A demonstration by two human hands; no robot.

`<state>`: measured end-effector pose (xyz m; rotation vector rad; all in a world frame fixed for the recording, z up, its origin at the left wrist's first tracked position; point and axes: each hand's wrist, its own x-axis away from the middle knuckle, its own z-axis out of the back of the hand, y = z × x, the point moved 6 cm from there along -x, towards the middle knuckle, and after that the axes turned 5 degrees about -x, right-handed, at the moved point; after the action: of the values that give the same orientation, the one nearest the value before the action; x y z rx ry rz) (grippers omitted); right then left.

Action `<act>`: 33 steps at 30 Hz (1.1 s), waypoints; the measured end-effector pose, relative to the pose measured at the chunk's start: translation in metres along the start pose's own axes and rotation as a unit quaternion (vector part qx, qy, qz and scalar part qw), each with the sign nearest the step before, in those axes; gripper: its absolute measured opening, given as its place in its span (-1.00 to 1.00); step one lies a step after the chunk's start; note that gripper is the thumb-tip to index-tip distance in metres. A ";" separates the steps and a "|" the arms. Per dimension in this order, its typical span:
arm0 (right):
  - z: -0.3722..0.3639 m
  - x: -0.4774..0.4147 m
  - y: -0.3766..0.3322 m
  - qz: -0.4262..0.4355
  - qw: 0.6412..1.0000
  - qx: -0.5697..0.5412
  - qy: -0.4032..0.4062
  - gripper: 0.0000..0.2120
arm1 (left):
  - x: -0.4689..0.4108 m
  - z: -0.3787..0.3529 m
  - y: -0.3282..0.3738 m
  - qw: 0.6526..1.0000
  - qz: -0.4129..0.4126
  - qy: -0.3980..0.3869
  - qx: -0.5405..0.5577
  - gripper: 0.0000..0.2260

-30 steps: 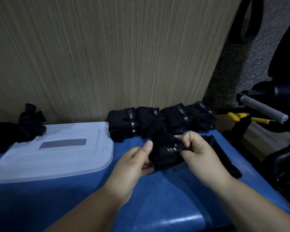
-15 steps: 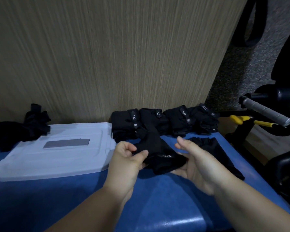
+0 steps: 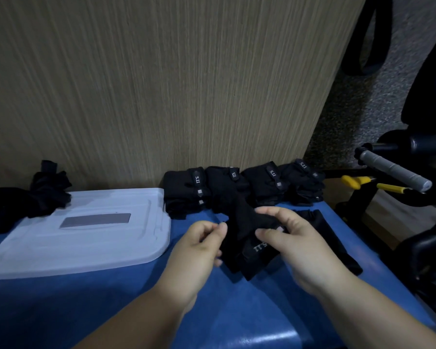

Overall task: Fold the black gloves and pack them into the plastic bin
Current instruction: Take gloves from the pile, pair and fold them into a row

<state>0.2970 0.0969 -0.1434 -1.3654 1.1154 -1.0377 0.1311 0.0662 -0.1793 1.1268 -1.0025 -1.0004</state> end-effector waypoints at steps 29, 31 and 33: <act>0.001 0.002 0.007 0.052 0.985 0.159 -0.047 -0.62 | -0.006 -0.021 -0.006 0.976 0.054 -0.068 0.201 -0.71; 0.003 -0.001 0.011 0.060 0.974 0.213 -0.040 -0.60 | -0.013 -0.018 -0.007 0.987 0.031 -0.032 0.154 -0.66; 0.006 -0.004 0.015 0.068 0.962 0.265 -0.028 -0.61 | -0.018 -0.013 -0.007 0.998 -0.002 0.007 0.065 -0.57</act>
<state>0.3013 0.1017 -0.1589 -0.8719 0.7971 -1.0889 0.1381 0.0855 -0.1896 1.2415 -1.0661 -0.9406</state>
